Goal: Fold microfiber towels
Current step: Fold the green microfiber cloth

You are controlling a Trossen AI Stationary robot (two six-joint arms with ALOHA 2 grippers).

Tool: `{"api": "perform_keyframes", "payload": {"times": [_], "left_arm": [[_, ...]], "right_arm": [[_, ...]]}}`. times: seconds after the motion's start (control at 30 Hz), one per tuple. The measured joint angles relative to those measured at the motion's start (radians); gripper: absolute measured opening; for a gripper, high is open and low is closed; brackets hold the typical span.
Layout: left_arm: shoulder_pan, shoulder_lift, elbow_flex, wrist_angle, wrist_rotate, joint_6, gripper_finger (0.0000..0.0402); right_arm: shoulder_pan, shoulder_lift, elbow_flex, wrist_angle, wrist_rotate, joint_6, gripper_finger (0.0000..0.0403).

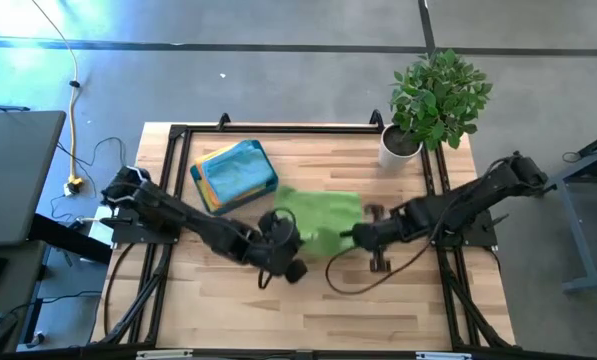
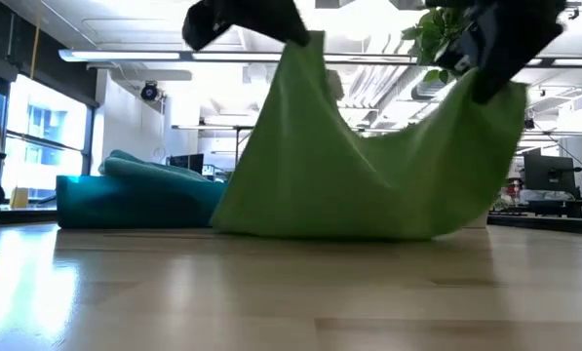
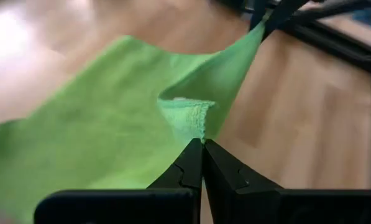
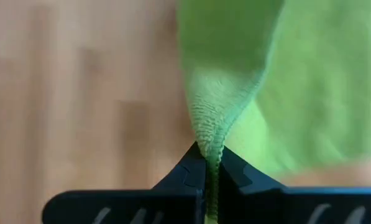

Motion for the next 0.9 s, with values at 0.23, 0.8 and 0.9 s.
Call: {"api": "perform_keyframes", "payload": {"times": [0.23,0.8,0.9], "left_arm": [[-0.102,0.078,-0.022,0.07,0.086,-0.175,0.0],[-0.108,0.095,-0.021,0.178,0.288,-0.274,0.0],[-0.081,0.059,-0.006,0.168,0.217,-0.218,0.0]], "right_arm": [[0.085,-0.001,-0.141,0.301,-0.172,0.071,0.0],[0.09,0.003,-0.16,0.402,-0.442,0.109,0.0],[0.068,0.003,-0.047,0.188,-0.348,0.043,0.0]]}}
